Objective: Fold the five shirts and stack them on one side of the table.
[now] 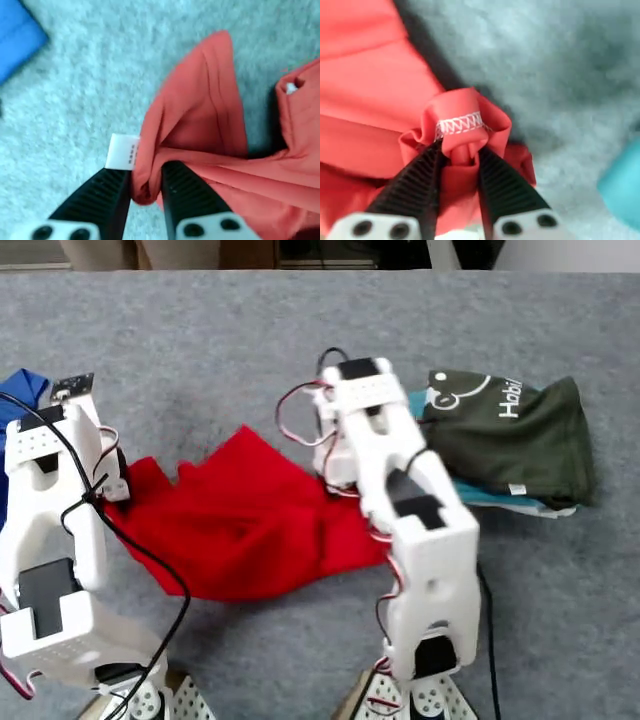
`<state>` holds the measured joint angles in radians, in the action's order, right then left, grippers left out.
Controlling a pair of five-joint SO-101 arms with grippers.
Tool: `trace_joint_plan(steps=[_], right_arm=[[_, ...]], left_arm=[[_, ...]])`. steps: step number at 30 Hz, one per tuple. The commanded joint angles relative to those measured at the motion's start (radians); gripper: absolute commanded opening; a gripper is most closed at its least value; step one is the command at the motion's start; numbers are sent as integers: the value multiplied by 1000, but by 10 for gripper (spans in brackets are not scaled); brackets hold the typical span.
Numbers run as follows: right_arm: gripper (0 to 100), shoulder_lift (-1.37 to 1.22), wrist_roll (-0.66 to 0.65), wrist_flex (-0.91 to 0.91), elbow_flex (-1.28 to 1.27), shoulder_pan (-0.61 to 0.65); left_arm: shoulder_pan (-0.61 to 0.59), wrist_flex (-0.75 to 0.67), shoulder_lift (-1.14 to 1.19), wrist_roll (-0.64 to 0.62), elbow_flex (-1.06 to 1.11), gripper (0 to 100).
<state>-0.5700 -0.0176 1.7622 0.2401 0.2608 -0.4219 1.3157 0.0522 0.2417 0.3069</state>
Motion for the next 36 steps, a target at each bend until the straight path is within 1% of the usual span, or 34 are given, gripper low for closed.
trace_joint_plan(steps=[1, 2, 4, 7, 9, 10, 11, 14, 17, 21, 23, 24, 26, 29, 32, 36], right_arm=[[36, 174, -15, 23, -79, -99], [66, 213, -15, 23, -107, -97], [157, 289, -9, 21, -163, -85], [341, 374, -9, 20, -217, -44], [442, 421, -9, 20, -225, -18], [471, 438, -8, 20, -217, -7], [477, 450, -8, 20, -203, 4], [427, 444, -5, -12, -136, 48], [337, 369, 43, -86, -38, 114], [196, 171, 98, -238, 128, 208], [144, 42, 129, -310, 239, 243], [137, -25, 141, -318, 314, 257], [155, -156, 190, -316, 479, 272], [208, -341, 287, -315, 737, 283], [250, -495, 354, -287, 984, 298], [252, -661, 379, -230, 1218, 337]], left_arm=[[17, 61, -7, -2, -37, 19], [26, 66, -7, 12, -23, 19], [29, 71, -8, 55, 0, 19], [28, 72, -8, 91, 40, 19], [25, 68, -8, 94, 75, 19], [25, 66, -8, 94, 97, 19], [21, 66, -8, 94, 115, 19], [21, 57, -10, 94, 173, 19], [20, -9, -18, 94, 227, 19], [29, -48, -12, 91, 273, 19], [25, -72, -10, 89, 293, 19], [25, -86, -10, 89, 308, 19], [28, -112, -10, 89, 344, 19], [26, -124, -18, 89, 367, 19], [28, -127, -18, 89, 368, 19], [28, -176, -18, 89, 371, 19]])
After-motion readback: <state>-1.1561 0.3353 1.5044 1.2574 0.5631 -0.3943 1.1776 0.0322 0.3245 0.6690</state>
